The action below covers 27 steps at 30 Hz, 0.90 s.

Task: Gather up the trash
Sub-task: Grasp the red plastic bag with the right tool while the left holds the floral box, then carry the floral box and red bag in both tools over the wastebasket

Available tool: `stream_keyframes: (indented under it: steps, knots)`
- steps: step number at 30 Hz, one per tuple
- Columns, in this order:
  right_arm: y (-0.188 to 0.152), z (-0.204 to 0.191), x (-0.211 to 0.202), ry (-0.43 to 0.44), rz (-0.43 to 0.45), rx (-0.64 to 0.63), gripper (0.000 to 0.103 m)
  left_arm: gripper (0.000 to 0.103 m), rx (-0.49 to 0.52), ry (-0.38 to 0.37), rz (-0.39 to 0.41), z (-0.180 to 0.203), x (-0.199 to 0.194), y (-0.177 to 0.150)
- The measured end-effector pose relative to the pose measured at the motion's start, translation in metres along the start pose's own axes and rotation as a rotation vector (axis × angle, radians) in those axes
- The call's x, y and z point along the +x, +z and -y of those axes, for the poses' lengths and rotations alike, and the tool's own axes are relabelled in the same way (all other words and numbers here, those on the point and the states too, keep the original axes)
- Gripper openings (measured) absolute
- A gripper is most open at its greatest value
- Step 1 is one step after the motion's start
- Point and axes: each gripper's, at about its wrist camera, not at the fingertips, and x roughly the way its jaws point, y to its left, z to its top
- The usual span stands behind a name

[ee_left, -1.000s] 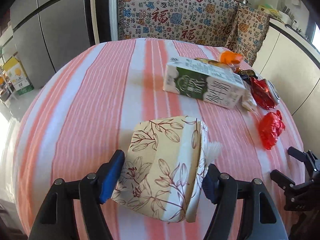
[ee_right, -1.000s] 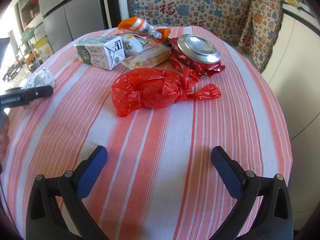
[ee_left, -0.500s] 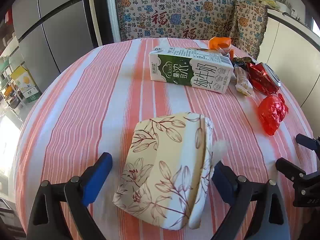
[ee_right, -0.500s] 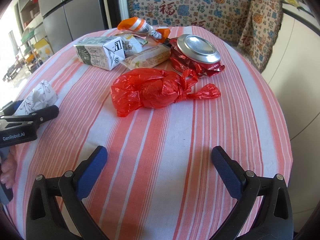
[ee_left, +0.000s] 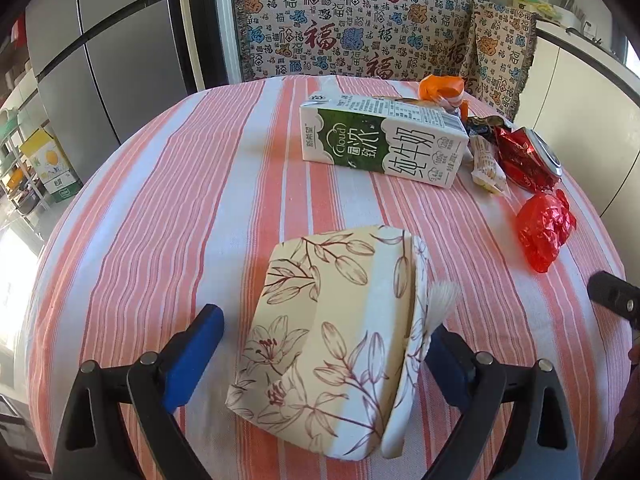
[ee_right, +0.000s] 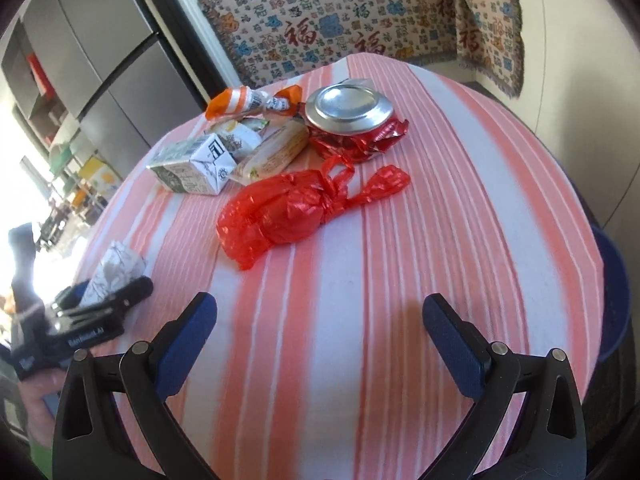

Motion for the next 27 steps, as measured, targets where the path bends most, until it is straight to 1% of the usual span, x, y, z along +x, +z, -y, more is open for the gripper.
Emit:
stream_keyframes:
  steps: [3, 5, 6, 7, 9, 10, 11, 13, 14, 15, 16, 17, 19, 20, 21, 24, 27]
  knots:
    - [0.027, -0.007, 0.023, -0.031, -0.008, 0.038, 0.103, 0.096, 0.000, 0.000, 0.000, 0.000, 0.000, 0.000]
    - [0.038, -0.016, 0.040, -0.075, -0.026, 0.019, 0.102, 0.096, 0.000, 0.000, 0.000, 0.000, 0.000, 0.000]
    - [0.041, -0.025, 0.048, -0.105, -0.032, -0.017, 0.101, 0.096, 0.000, 0.000, 0.000, 0.000, 0.000, 0.000]
    - [0.041, -0.034, 0.054, -0.127, -0.029, -0.064, 0.097, 0.096, 0.000, 0.000, 0.000, 0.000, 0.000, 0.000]
    - [0.034, -0.052, 0.059, -0.156, -0.025, -0.191, 0.076, 0.096, 0.000, 0.000, 0.000, 0.000, 0.000, 0.000]
    - [0.028, -0.060, 0.059, -0.139, -0.023, -0.250, 0.072, 0.096, 0.000, 0.000, 0.000, 0.000, 0.000, 0.000]
    - [0.021, -0.066, 0.056, -0.102, -0.022, -0.298, 0.070, 0.096, 0.000, -0.001, 0.000, 0.000, 0.000, 0.000]
    - [0.007, -0.071, 0.048, -0.012, -0.039, -0.378, 0.068, 0.096, 0.000, 0.000, 0.000, 0.000, 0.000, 0.000]
    - [-0.001, -0.072, 0.042, 0.049, -0.060, -0.431, 0.068, 0.096, 0.000, 0.000, 0.000, 0.000, 0.000, 0.000]
    - [-0.008, -0.072, 0.036, 0.072, -0.072, -0.477, 0.068, 0.096, 0.000, 0.000, 0.000, 0.000, 0.000, 0.000]
    - [-0.014, -0.070, 0.031, 0.066, -0.078, -0.516, 0.067, 0.096, 0.000, 0.000, 0.000, 0.000, 0.000, 0.000]
    - [-0.019, -0.065, 0.027, 0.051, -0.084, -0.538, 0.069, 0.096, 0.000, 0.000, 0.000, 0.000, 0.000, 0.000]
    - [-0.024, -0.053, 0.023, 0.015, -0.086, -0.535, 0.083, 0.096, 0.001, 0.000, 0.000, 0.000, 0.000, 0.000]
    - [-0.025, -0.046, 0.023, -0.024, -0.081, -0.518, 0.095, 0.096, 0.001, 0.000, 0.000, 0.000, 0.000, -0.001]
    - [-0.025, -0.040, 0.023, -0.045, -0.082, -0.493, 0.100, 0.096, 0.000, 0.000, 0.001, 0.000, 0.000, -0.001]
    - [-0.024, -0.033, 0.021, -0.057, -0.074, -0.450, 0.101, 0.096, 0.000, 0.000, 0.001, 0.000, 0.000, -0.001]
    - [-0.027, -0.037, 0.022, -0.099, -0.074, -0.460, 0.103, 0.097, 0.000, 0.000, 0.001, 0.000, 0.000, -0.001]
